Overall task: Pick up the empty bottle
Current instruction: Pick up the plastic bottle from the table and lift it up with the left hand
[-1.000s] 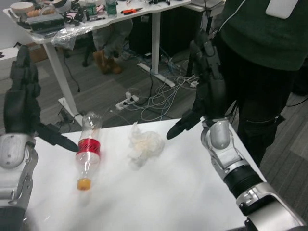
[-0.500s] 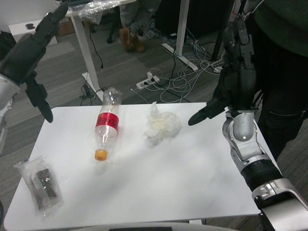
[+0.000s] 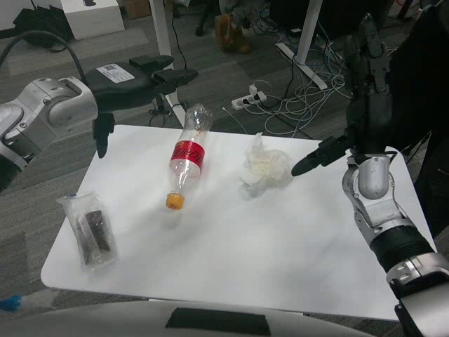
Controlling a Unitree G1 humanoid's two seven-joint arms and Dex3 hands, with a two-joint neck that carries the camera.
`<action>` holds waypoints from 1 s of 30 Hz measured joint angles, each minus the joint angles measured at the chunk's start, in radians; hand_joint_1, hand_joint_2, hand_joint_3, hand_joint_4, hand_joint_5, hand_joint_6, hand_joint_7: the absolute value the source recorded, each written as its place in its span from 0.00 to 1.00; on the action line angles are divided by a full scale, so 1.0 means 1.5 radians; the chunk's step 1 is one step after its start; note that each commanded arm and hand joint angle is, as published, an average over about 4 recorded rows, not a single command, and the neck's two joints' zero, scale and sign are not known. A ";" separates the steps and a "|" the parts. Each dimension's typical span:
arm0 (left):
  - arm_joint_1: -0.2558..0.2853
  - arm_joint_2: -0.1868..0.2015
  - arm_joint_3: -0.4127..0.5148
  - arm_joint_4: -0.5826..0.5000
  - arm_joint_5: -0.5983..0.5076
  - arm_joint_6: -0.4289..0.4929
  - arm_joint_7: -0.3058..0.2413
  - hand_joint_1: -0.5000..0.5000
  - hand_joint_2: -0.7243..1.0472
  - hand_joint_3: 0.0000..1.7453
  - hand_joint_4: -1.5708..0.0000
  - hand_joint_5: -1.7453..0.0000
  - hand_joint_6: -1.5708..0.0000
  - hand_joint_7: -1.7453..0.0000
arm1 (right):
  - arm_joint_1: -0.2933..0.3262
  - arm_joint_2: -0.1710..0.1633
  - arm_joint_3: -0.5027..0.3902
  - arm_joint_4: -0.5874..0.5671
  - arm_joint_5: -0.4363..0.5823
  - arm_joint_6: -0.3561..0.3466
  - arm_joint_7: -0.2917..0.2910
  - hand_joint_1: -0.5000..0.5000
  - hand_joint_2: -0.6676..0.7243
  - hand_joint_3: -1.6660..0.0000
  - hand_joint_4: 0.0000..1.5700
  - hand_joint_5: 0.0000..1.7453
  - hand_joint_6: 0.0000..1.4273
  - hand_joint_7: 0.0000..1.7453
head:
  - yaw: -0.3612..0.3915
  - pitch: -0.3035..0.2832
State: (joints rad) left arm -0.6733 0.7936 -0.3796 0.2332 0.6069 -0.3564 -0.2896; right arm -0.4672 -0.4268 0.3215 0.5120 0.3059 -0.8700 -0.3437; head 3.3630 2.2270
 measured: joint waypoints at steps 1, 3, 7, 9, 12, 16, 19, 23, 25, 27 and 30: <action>-0.002 -0.006 -0.006 0.007 0.014 -0.007 0.011 0.00 0.30 0.00 1.00 1.00 1.00 1.00 | 0.000 -0.002 0.005 0.001 0.004 0.000 0.000 0.08 0.84 1.00 0.00 0.00 0.00 0.00 | 0.000 0.001; -0.006 -0.021 -0.016 0.019 0.037 -0.020 0.035 0.00 0.30 0.00 1.00 1.00 1.00 1.00 | 0.000 -0.007 0.015 0.004 0.009 0.000 0.000 0.08 0.82 1.00 0.00 0.00 0.00 0.00 | 0.001 0.001; -0.016 -0.057 -0.046 0.031 0.091 -0.037 0.089 0.00 0.31 0.00 1.00 1.00 1.00 1.00 | -0.009 -0.014 0.044 0.015 0.028 -0.002 0.000 0.08 0.83 1.00 0.00 0.00 0.00 0.00 | 0.010 -0.003; -0.022 -0.070 -0.063 0.034 0.116 -0.040 0.106 0.00 0.34 0.00 1.00 1.00 1.00 1.00 | -0.014 -0.017 0.060 0.024 0.040 -0.002 0.000 0.10 0.84 1.00 0.00 0.00 0.00 0.00 | 0.016 -0.004; -0.027 -0.077 -0.077 0.043 0.143 -0.041 0.127 0.00 0.33 0.00 1.00 1.00 1.00 1.00 | -0.017 -0.023 0.076 0.029 0.053 -0.003 0.000 0.09 0.86 1.00 0.00 0.00 0.00 0.00 | 0.024 -0.007; -0.030 -0.091 -0.090 0.047 0.216 -0.066 0.209 0.00 0.31 0.00 1.00 1.00 1.00 1.00 | -0.029 -0.051 0.111 0.039 0.084 -0.005 0.000 0.08 0.86 1.00 0.00 0.00 0.00 0.00 | 0.031 -0.011; -0.033 -0.107 -0.105 0.053 0.248 -0.077 0.227 0.00 0.30 0.00 1.00 1.00 1.00 1.00 | -0.035 -0.061 0.122 0.044 0.097 -0.005 0.000 0.08 0.86 1.00 0.00 0.00 0.00 0.00 | 0.032 -0.009; -0.042 -0.113 -0.128 0.081 0.253 -0.088 0.224 0.00 0.30 0.00 1.00 1.00 1.00 1.00 | -0.036 -0.069 0.132 0.047 0.106 -0.006 0.000 0.08 0.86 1.00 0.00 0.00 0.00 0.00 | 0.030 -0.009; -0.043 -0.117 -0.131 0.093 0.254 -0.099 0.220 0.00 0.30 0.00 1.00 1.00 1.00 1.00 | -0.036 -0.073 0.136 0.047 0.110 -0.006 0.000 0.08 0.86 1.00 0.00 0.00 0.00 0.00 | 0.028 -0.010; -0.044 -0.127 -0.132 0.106 0.254 -0.114 0.213 0.00 0.30 0.00 1.00 1.00 1.00 1.00 | -0.036 -0.075 0.137 0.047 0.113 -0.006 0.000 0.08 0.86 1.00 0.00 0.00 0.00 0.00 | 0.026 -0.011; -0.043 -0.136 -0.129 0.122 0.253 -0.133 0.197 0.00 0.30 0.00 1.00 1.00 1.00 1.00 | -0.036 -0.075 0.138 0.047 0.115 -0.007 0.000 0.08 0.86 1.00 0.00 0.00 0.00 0.00 | 0.025 -0.013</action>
State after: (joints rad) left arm -0.7374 0.5900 -0.5737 0.4163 0.9870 -0.5559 0.0060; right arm -0.5207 -0.5392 0.5286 0.5828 0.4778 -0.8806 -0.3435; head 3.3998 2.2078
